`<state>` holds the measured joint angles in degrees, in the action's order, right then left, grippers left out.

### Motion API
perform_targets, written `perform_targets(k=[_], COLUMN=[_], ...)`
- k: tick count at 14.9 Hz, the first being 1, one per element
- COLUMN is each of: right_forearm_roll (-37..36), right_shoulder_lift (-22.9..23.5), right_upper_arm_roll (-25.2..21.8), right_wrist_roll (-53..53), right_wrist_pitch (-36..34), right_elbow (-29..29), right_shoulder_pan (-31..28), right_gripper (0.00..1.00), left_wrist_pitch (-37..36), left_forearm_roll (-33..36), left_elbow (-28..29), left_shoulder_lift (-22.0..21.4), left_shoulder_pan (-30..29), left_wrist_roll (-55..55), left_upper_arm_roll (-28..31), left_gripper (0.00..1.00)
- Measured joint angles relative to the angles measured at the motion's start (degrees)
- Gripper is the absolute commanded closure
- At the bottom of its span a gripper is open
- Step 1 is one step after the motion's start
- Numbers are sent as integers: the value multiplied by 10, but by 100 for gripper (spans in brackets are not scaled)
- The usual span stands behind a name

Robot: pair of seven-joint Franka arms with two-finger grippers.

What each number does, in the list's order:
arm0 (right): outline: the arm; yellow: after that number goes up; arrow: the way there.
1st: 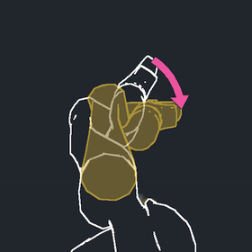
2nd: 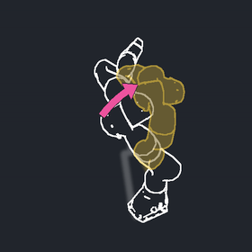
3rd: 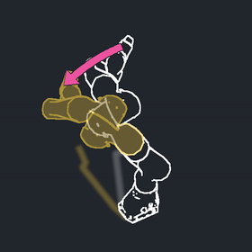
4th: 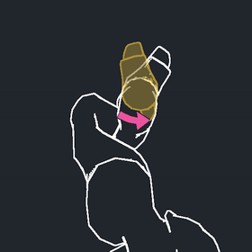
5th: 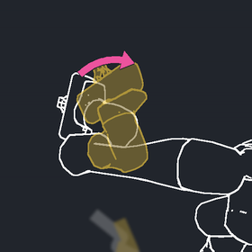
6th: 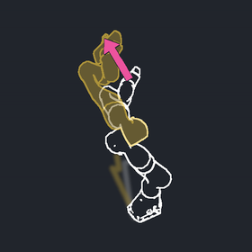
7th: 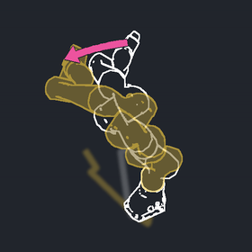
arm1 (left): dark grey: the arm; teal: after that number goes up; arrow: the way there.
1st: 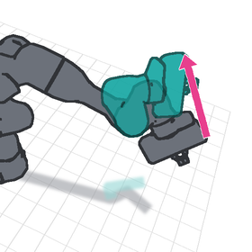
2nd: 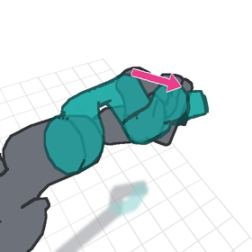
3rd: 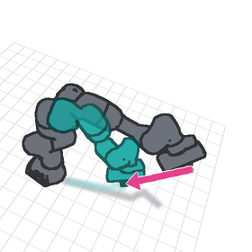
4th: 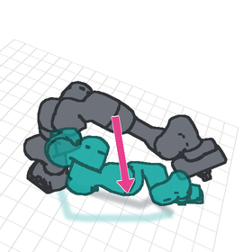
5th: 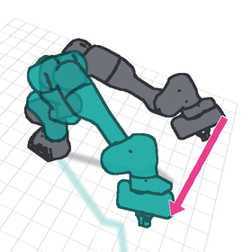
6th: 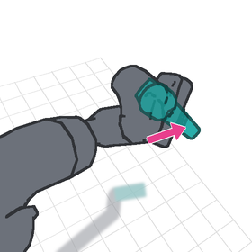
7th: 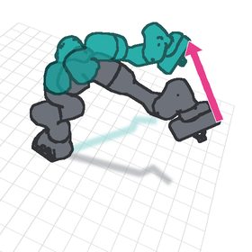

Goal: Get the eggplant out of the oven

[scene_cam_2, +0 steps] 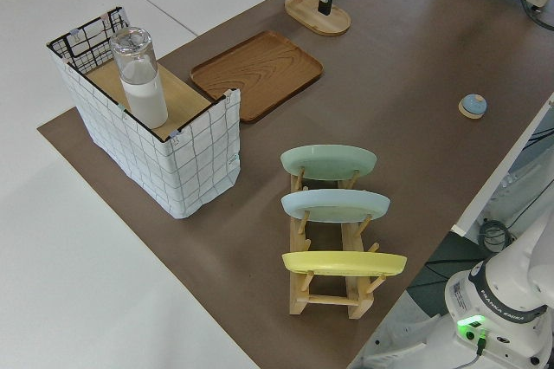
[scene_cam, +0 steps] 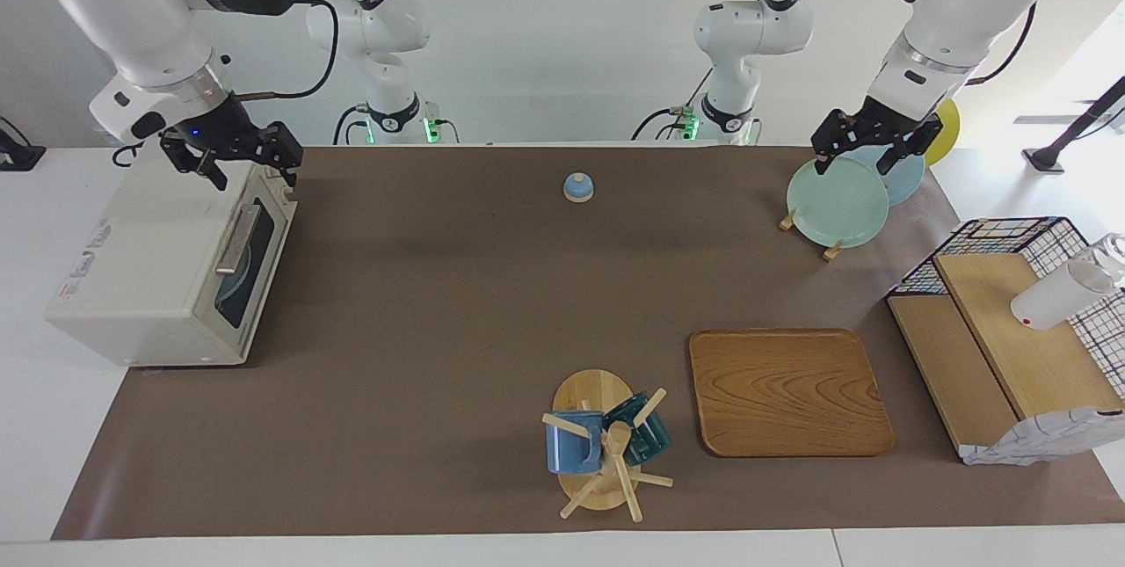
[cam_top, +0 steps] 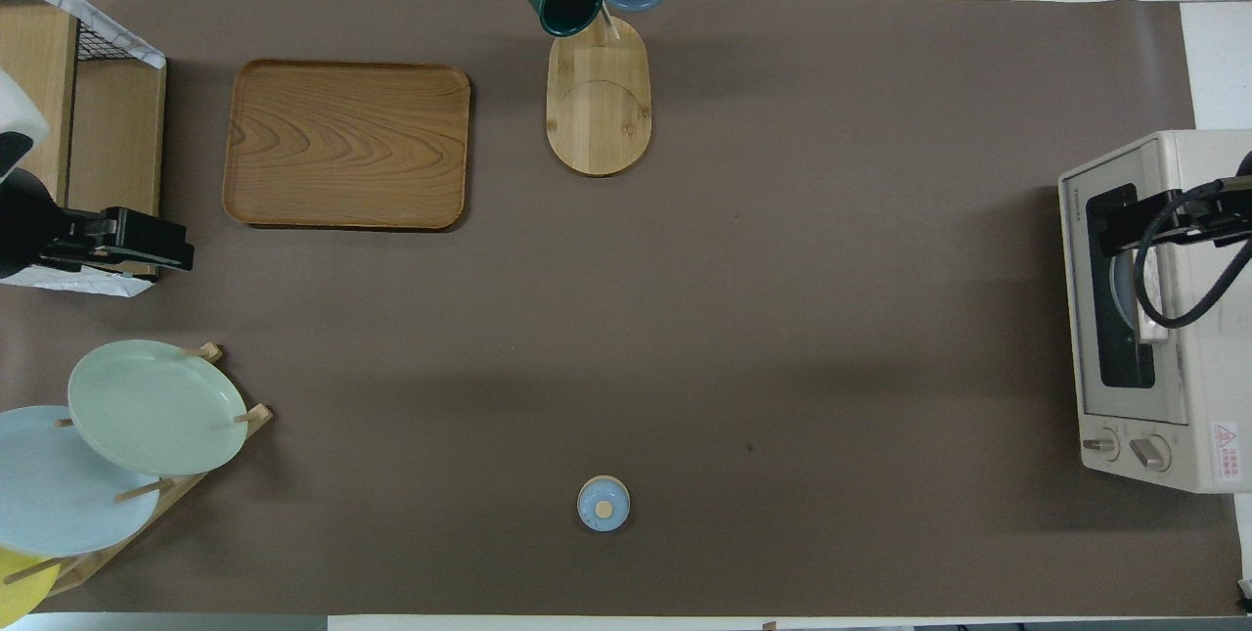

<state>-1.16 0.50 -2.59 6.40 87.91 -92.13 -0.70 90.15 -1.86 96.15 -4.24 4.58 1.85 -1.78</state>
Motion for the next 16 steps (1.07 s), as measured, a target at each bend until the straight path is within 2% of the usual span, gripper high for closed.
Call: perform_targets(k=[11, 12, 13, 14, 15, 16], right_forearm_roll=[0, 0, 0, 0, 0, 0], right_shoulder_lift=[0, 0, -1, -3, -5, -8], right_upper_arm_roll=[-1, -1, -1, -1, -2, -3], right_wrist_roll=[0, 2, 16, 39, 64, 85], right_wrist_pitch=[1, 5, 17, 29, 37, 47], right_elbow=[-1, -4, -11, -21, -33, -45], right_shoulder_pan=[0, 0, 0, 0, -1, -2], right_gripper=[0, 27, 62, 91, 100, 100], left_wrist_pitch=[0, 0, 0, 0, 0, 0], left_forearm_roll=[0, 0, 0, 0, 0, 0], left_elbow=[0, 0, 0, 0, 0, 0], left_shoulder_lift=[0, 0, 0, 0, 0, 0], left_shoulder_pan=[0, 0, 0, 0, 0, 0], left_wrist_roll=[0, 0, 0, 0, 0, 0], left_upper_arm_roll=[0, 0, 0, 0, 0, 0], left_gripper=[0, 0, 0, 0, 0, 0])
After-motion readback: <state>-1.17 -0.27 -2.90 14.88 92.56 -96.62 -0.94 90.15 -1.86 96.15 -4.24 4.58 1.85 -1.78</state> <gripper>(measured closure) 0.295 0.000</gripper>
